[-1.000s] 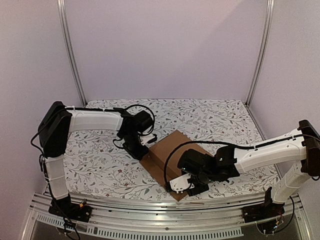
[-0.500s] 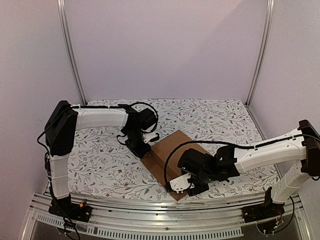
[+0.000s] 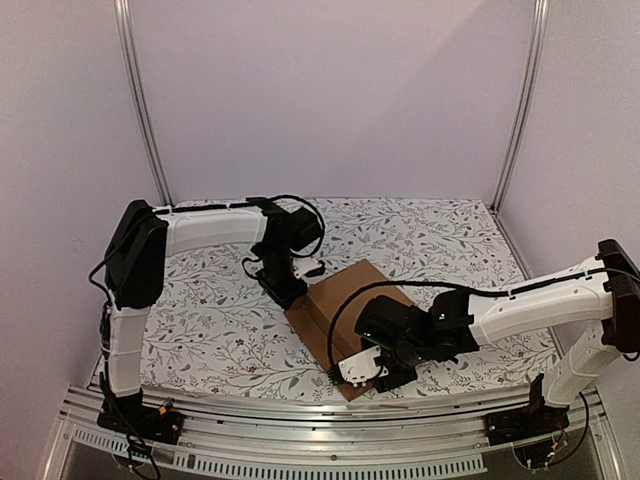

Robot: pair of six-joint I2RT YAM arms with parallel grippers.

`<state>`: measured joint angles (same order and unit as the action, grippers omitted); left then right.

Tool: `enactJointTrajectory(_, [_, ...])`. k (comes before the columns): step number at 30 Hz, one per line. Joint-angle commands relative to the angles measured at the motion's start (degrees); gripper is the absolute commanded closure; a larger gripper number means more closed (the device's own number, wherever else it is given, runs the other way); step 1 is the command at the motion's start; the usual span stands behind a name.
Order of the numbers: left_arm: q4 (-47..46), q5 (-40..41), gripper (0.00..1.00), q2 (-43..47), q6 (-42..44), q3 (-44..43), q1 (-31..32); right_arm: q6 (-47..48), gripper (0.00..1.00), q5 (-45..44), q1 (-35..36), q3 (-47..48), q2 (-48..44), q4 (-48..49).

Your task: Fold the paper box

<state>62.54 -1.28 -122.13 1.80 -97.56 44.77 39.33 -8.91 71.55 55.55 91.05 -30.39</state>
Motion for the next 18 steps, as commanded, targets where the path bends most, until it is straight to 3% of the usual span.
enactJointTrajectory(1, [4.53, -0.78, 1.0, -2.1, 2.35, -4.4, -0.04, 0.39, 0.38, 5.35, -0.15, -1.06, 2.9, -3.74])
enactJointTrajectory(18, [10.06, -1.65, 1.0, -11.34, 5.05, -15.9, -0.2, 0.57, 0.38, 6.23, -0.15, -0.73, 3.61, -4.1])
